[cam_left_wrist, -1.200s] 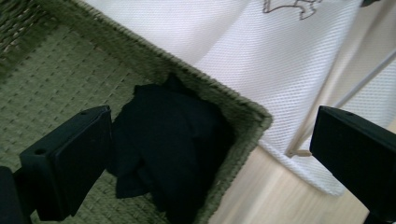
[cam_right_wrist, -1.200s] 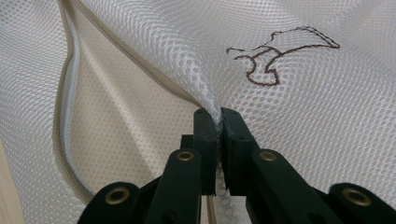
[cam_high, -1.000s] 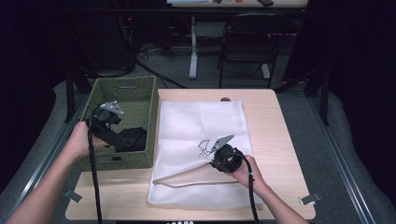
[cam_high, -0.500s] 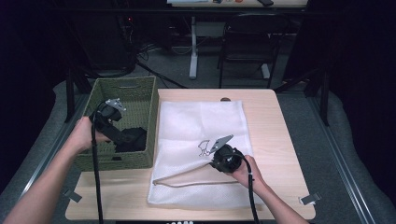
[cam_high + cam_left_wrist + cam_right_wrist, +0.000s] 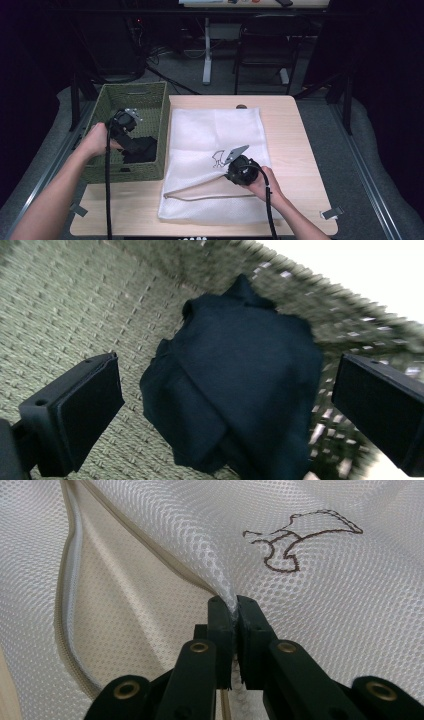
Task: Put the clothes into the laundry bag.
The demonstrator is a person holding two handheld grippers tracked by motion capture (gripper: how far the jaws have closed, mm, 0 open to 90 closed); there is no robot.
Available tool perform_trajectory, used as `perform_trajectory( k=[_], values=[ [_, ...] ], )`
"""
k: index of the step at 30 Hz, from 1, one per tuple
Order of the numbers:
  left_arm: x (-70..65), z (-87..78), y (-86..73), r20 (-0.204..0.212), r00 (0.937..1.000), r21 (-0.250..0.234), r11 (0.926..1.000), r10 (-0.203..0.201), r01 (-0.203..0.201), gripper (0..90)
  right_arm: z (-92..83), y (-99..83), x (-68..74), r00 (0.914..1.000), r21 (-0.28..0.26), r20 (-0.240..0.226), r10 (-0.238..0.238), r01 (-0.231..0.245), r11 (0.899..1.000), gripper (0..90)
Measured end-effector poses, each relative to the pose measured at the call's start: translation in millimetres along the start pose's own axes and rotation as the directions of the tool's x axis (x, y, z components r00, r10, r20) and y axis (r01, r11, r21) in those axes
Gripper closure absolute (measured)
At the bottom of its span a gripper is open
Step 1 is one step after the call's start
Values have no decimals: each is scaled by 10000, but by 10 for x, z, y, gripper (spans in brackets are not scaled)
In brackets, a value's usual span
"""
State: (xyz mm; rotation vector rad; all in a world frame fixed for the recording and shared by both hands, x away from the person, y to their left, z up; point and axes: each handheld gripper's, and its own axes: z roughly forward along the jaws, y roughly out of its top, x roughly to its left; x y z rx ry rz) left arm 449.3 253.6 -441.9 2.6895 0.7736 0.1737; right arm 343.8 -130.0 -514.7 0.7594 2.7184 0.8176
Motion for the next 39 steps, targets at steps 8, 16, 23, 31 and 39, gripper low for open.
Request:
perform_trajectory(
  k=[8,16,23,31,39],
  values=[
    [46,333,31,257,9996,956,9953,153,-177,0,-6,-4,-2,9999,-22,9,-102,102,9999,862],
    [109,452,38,806,9967,1181,9929,42,-137,1,-9,-3,5,10000,-19,29,-59,59,10000,861],
    [157,532,19,1321,9911,1182,9930,-133,-25,22,-16,-2,5,9999,-50,57,-140,140,9999,861],
    [170,576,-25,1416,9893,1234,9922,-336,161,184,-13,-4,3,9999,-58,44,-164,164,9998,861],
    [173,599,-43,1531,9859,1290,9905,-680,483,432,-9,0,7,9999,-65,68,-146,147,9999,861]
  ],
)
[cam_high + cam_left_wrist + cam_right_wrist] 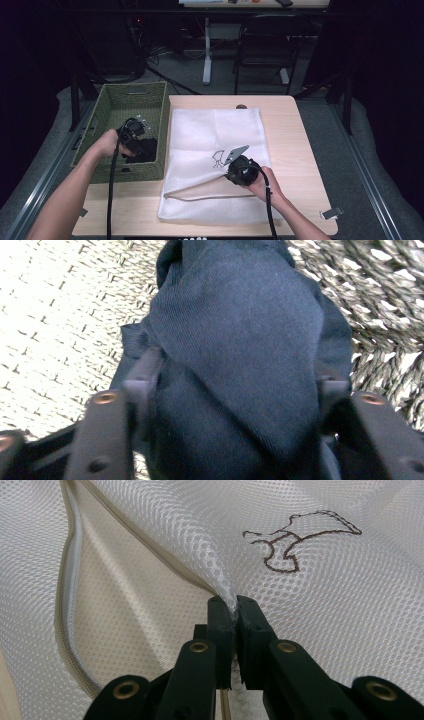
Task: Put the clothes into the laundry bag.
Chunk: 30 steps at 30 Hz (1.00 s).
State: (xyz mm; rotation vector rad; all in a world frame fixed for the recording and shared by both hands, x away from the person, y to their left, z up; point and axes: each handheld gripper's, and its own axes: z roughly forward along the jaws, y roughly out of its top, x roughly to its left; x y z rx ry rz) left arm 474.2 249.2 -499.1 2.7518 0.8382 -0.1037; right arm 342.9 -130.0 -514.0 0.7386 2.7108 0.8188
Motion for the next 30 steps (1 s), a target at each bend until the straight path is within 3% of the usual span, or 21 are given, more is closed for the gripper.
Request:
perform_trajectory(
  k=[6,14,30],
  values=[
    [-28,-42,-25,-144,9999,-122,9999,-82,80,549,-6,2,4,10000,5,17,21,-21,10000,862],
    [-41,-181,-131,-247,9988,-719,9966,-424,405,572,-13,-2,-3,10000,-84,33,-2,2,10000,862],
    [-113,-494,-310,-658,9956,-1795,9823,-662,535,588,-16,0,4,10000,-62,52,54,-54,10000,862]
  ],
)
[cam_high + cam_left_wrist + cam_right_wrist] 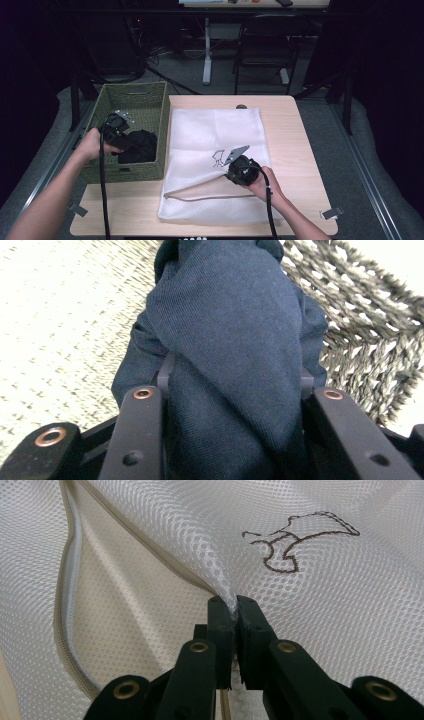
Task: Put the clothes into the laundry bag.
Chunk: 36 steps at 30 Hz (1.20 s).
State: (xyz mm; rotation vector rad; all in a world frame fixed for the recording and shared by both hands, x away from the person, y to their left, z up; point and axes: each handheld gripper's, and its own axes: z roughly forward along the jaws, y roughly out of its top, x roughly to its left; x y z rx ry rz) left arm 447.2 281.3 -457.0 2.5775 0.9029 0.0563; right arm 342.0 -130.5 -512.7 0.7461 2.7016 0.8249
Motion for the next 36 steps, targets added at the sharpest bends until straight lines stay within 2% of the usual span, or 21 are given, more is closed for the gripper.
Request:
perform_trajectory(
  k=[11,20,28,36],
  values=[
    [6,-285,15,-526,9985,-494,9987,-139,113,595,-4,-3,-7,10000,-37,10,-63,63,10000,862],
    [-46,-542,118,-872,9961,-744,9972,-159,94,597,-9,-5,-8,10000,-38,29,-48,48,10000,863],
    [-74,-730,198,-1036,9942,-1027,9945,-302,195,599,-16,-7,-8,10000,-25,37,-28,28,10000,863],
    [-170,-901,278,-1119,9932,-1157,9931,-334,204,600,-22,-12,-12,10000,-52,54,17,-17,10000,863]
  ],
)
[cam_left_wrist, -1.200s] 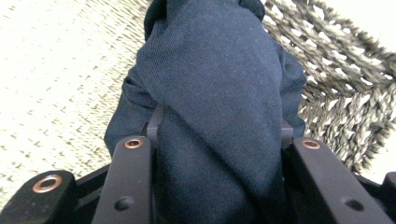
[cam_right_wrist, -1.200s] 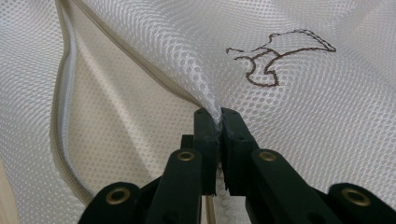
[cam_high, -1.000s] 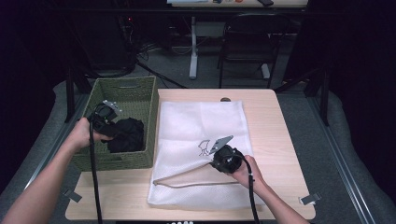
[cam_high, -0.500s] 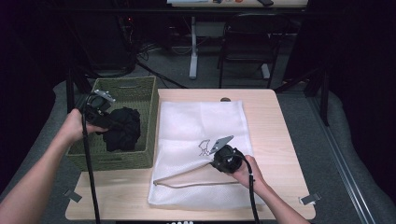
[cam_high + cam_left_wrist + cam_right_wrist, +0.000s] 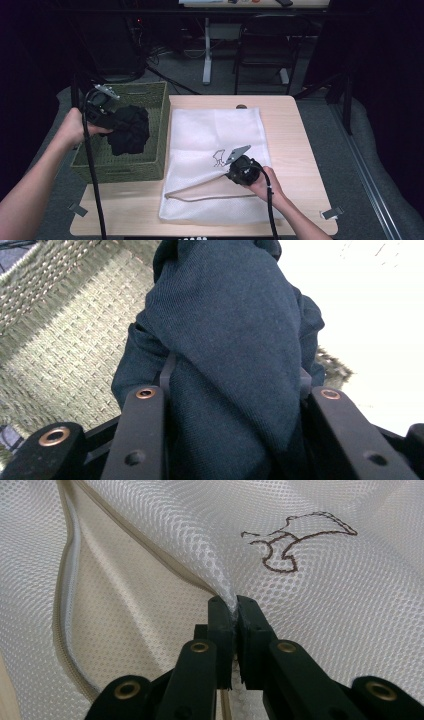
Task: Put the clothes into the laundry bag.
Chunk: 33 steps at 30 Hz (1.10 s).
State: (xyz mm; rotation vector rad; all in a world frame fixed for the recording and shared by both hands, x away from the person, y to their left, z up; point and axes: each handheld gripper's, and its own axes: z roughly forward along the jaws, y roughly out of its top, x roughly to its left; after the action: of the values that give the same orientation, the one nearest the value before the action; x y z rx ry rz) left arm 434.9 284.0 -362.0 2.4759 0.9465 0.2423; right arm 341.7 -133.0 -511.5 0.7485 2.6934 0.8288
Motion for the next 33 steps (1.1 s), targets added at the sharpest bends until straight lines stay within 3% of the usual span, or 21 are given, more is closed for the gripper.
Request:
perform_trajectory(
  k=[10,20,33],
  values=[
    [-146,-180,91,15,9998,-253,9995,203,-203,602,-6,-9,9,10000,30,59,-23,23,10000,865],
    [-484,-359,224,414,9960,-572,9954,789,-765,602,-10,-5,4,9999,-33,122,-103,104,9999,868],
    [-844,-343,250,1119,9869,-775,9911,1163,-1080,602,-25,9,9,9997,-185,230,32,-28,9998,868]
  ],
)
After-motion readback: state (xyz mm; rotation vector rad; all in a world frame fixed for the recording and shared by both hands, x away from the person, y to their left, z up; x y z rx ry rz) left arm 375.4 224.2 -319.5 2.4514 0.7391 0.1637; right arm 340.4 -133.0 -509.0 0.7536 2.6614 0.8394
